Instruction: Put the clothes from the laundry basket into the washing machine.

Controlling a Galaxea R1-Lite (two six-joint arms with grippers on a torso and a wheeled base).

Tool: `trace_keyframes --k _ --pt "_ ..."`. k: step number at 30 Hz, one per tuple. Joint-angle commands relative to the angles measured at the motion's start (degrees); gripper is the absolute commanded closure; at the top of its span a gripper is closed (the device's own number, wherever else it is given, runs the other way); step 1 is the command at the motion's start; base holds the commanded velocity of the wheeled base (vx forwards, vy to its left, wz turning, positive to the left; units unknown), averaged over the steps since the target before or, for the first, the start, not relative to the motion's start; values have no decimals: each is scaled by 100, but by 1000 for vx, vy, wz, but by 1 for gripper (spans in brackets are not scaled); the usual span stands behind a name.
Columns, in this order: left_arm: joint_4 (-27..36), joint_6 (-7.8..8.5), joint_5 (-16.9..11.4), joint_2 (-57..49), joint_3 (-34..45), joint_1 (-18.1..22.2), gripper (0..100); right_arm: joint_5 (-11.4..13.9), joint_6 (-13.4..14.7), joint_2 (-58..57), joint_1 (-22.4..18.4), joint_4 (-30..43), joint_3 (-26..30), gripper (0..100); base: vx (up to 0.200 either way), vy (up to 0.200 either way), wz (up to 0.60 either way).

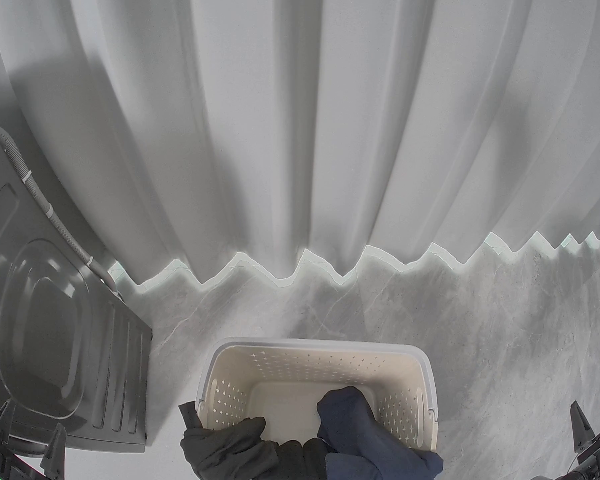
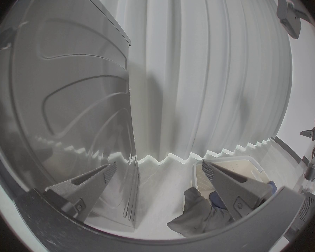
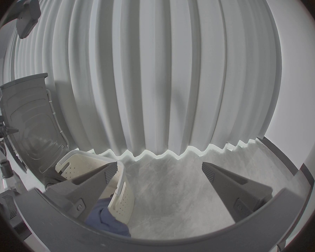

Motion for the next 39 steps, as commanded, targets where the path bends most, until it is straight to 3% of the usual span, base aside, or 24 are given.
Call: trace_keyframes --k 1,39 --pt "-5 5 4 -95 92 1 0 2 0 -6 0 -1 92 0 200 0 0" --pt "4 5 -4 -95 92 1 0 10 0 -6 0 -1 92 0 5 0 0"
